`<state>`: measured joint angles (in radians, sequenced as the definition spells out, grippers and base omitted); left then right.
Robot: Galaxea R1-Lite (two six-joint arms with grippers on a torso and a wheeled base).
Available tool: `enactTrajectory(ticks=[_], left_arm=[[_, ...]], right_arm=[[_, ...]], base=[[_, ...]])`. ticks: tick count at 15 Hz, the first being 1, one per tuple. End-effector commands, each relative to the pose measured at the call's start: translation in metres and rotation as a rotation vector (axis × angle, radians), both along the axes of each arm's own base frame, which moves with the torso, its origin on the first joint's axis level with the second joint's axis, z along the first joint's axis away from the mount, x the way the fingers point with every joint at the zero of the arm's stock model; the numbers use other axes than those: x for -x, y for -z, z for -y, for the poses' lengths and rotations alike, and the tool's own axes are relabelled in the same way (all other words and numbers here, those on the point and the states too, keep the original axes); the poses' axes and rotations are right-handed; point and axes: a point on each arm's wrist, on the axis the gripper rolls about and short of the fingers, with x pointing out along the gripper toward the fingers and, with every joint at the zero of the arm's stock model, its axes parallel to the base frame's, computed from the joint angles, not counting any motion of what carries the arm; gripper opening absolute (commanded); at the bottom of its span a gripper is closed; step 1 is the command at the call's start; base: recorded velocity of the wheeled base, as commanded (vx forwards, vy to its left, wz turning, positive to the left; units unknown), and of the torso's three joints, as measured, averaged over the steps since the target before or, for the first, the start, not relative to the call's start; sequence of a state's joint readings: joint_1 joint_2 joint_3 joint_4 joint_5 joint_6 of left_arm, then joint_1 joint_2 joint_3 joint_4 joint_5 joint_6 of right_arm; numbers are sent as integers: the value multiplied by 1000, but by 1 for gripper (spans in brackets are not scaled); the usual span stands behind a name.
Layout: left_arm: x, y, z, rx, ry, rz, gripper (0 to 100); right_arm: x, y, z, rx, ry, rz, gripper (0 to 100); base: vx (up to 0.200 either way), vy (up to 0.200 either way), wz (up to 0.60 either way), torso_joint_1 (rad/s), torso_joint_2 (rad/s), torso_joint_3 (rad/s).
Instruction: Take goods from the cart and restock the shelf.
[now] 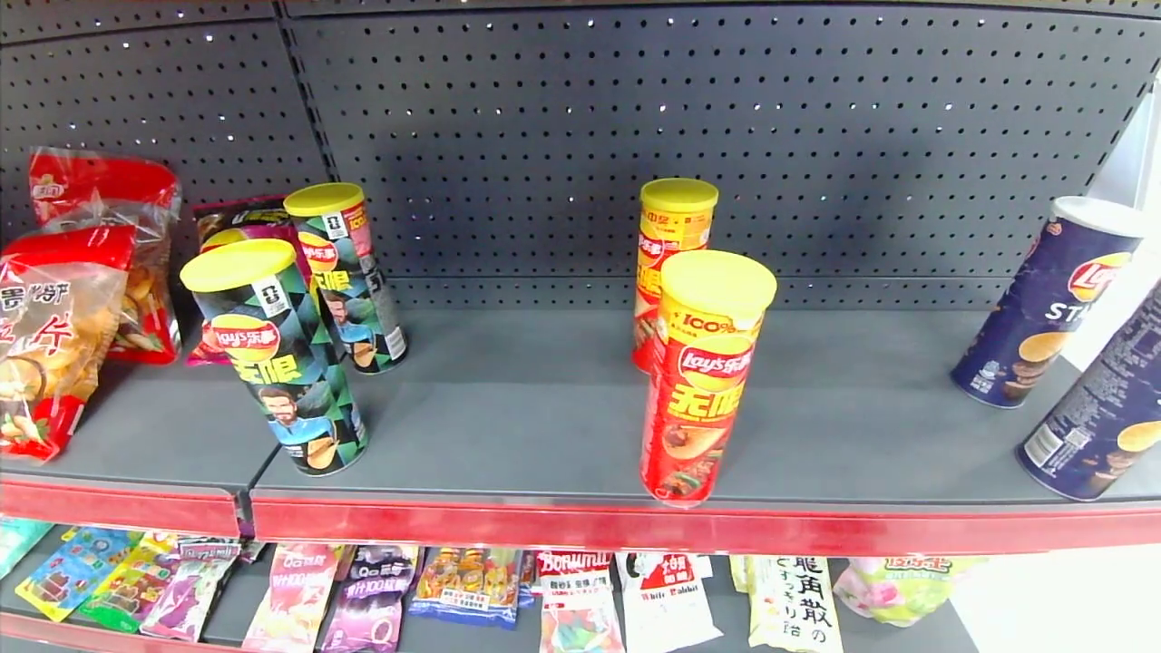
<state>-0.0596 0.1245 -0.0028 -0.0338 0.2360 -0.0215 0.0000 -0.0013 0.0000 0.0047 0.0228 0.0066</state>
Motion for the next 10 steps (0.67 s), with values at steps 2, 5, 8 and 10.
enactTrajectory(ticks=[2, 5, 8, 10], left_arm=[[9, 2, 3, 31, 44, 116, 100], [10, 7, 7, 22, 225, 80, 100], [10, 6, 7, 5, 224, 83, 100], [10, 6, 7, 2, 224, 83, 100]], right_arm=[[0, 0, 0, 0, 0, -1, 100], [0, 0, 0, 0, 0, -1, 100], [0, 0, 0, 0, 0, -1, 100], [0, 0, 0, -4, 1, -1, 100]], base=[[0, 0, 0, 0, 0, 0], [0, 0, 0, 0, 0, 0], [0, 0, 0, 0, 0, 0], [0, 0, 0, 0, 0, 0]])
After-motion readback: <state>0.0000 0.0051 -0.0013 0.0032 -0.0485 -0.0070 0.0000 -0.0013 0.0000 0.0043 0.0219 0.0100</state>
